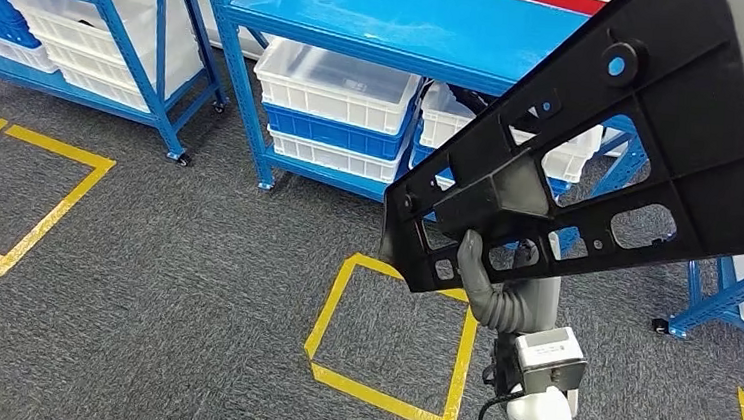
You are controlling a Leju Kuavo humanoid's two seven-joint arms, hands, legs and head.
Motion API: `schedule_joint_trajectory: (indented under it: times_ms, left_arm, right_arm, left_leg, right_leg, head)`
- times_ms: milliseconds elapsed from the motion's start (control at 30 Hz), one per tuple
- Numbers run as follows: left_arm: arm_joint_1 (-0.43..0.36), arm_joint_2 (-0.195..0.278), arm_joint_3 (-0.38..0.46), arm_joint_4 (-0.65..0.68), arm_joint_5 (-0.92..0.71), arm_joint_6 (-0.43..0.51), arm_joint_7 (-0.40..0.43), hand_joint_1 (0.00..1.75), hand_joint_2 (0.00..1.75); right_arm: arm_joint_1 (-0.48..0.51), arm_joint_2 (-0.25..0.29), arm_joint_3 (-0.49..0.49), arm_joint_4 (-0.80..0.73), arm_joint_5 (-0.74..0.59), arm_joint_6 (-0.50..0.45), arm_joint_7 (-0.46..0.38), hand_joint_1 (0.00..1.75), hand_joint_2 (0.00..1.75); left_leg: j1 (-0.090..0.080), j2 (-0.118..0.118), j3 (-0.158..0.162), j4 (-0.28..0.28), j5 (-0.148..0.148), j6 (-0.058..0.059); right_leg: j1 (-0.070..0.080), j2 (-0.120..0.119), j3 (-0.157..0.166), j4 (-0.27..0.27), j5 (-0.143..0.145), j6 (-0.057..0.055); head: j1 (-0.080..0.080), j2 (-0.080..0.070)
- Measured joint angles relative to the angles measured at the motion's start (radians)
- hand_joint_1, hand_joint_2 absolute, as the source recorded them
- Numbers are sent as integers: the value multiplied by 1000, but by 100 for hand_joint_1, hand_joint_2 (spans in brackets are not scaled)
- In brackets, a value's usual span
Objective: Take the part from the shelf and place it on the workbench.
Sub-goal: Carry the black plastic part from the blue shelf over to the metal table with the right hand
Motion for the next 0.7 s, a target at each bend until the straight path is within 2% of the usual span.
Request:
schedule_joint_trajectory:
  times_ms: [67, 100, 133, 167, 200, 233, 267, 300, 333, 367, 433, 467, 500, 567, 633, 667, 700]
  left_arm:
    - [1, 0, 0, 0, -1, 0, 0, 0, 175]
    - [3, 0, 0, 0, -3, 0, 0, 0, 175]
    - [5, 1, 0, 0, -5, 0, 0, 0, 175]
    - [7, 1, 0, 0, -6, 0, 0, 0, 175]
    - [9, 2, 0, 0, -10, 0, 0, 0, 175]
    - [10, 2, 0, 0, -13, 0, 3, 0, 175]
    - [9, 1, 0, 0, -16, 0, 7, 0, 175]
    - [8, 1, 0, 0, -20, -2, 18, 0, 175]
    - [8, 0, 0, 1, -23, -5, 41, 0, 175]
    - [7, 0, 1, 1, -25, -13, 80, 0, 175]
    - [9, 2, 6, 1, -27, -37, 182, 0, 175]
    - [11, 2, 9, 1, -27, -49, 224, 0, 175]
    - [12, 3, 11, 1, -27, -57, 248, 0, 175]
    - [12, 4, 14, 1, -27, -66, 265, 0, 175]
    - [11, 4, 17, 1, -27, -70, 268, 0, 175]
    - [11, 4, 20, 1, -27, -71, 267, 0, 175]
    - [11, 4, 22, 1, -27, -72, 267, 0, 175]
  right_arm:
    - [1, 0, 0, 0, 0, 0, 0, 150, 175]
    - [1, 0, 0, 0, 1, 0, -1, 150, 175]
    - [1, 0, 0, 0, 1, 0, -1, 150, 175]
    - [2, 1, 0, 0, 2, 1, -2, 150, 175]
    - [6, 1, -1, 0, 3, 2, -3, 150, 175]
    - [13, 1, -1, -2, 6, 4, -6, 150, 175]
    - [20, 0, -1, -5, 9, 5, -8, 150, 175]
    - [26, -1, -1, -9, 11, 6, -9, 150, 175]
    - [31, -1, -2, -12, 12, 8, -10, 150, 175]
    - [33, -1, -2, -14, 11, 13, -10, 150, 175]
    - [36, 2, -3, -12, 8, 24, -12, 150, 175]
    - [38, 3, -3, -11, 8, 28, -13, 150, 175]
    - [38, 3, -3, -9, 9, 30, -15, 150, 175]
    - [40, 3, -4, -6, 13, 31, -18, 150, 175]
    - [44, 3, -4, -2, 15, 31, -19, 150, 175]
    - [46, 4, -4, 0, 15, 31, -19, 150, 175]
    - [48, 4, -5, 2, 15, 31, -19, 150, 175]
  left_leg:
    - [-2, -5, -3, -2, 3, -6]
    - [-2, -10, -5, -4, 7, -11]
    - [-1, -5, -8, -2, 7, -18]
    - [0, 14, -24, 30, -15, -26]
    - [5, 37, -57, 106, -52, -38]
    - [11, 68, -62, 135, -68, -48]
    - [15, 102, -51, 137, -78, -55]
    - [17, 120, -29, 108, -66, -56]
    - [17, 133, 11, 36, -40, -51]
    - [12, 137, 22, 13, -37, -44]
    - [12, 116, 17, 8, -33, -28]
    - [12, 106, 17, 4, -30, -19]
    - [13, 96, 16, 1, -26, -11]
    - [13, 76, 12, -2, -20, 2]
    - [10, 49, 7, -2, -16, 8]
    - [9, 36, 5, -2, -14, 10]
    - [8, 22, 5, -2, -12, 10]
  right_leg:
    - [4, -10, 0, -1, 5, -11]
    - [6, -17, 1, -2, 10, -19]
    - [3, -26, 3, -4, 15, -28]
    - [0, -36, 4, -6, 20, -36]
    - [-4, -56, 5, -8, 24, -44]
    - [-9, -80, 7, -10, 25, -47]
    - [-7, -103, 8, -9, 22, -44]
    - [-5, -123, 10, -8, 18, -37]
    - [-3, -135, 13, -7, 15, -30]
    - [0, -144, 15, -9, 14, -23]
    - [0, -155, 17, -13, 12, -11]
    - [-1, -147, 12, -5, 4, -8]
    - [-2, -129, -1, 22, -12, -7]
    - [-4, -79, -56, 137, -65, -16]
    - [-2, -58, -121, 264, -106, -18]
    - [-1, -55, -135, 285, -107, -15]
    - [-1, -52, -128, 264, -91, -9]
  head:
    - [-1, 0]
    - [-1, 0]
    - [-1, 0]
    - [-3, 0]
    - [-4, 0]
    - [-6, 0]
    - [-8, 0]
    - [-8, 0]
    - [-9, 0]
    - [-9, 0]
    - [-9, 0]
    - [-9, 0]
    - [-8, 0]
    - [-7, 0]
    - [-7, 0]
    - [-7, 0]
    - [-7, 0]
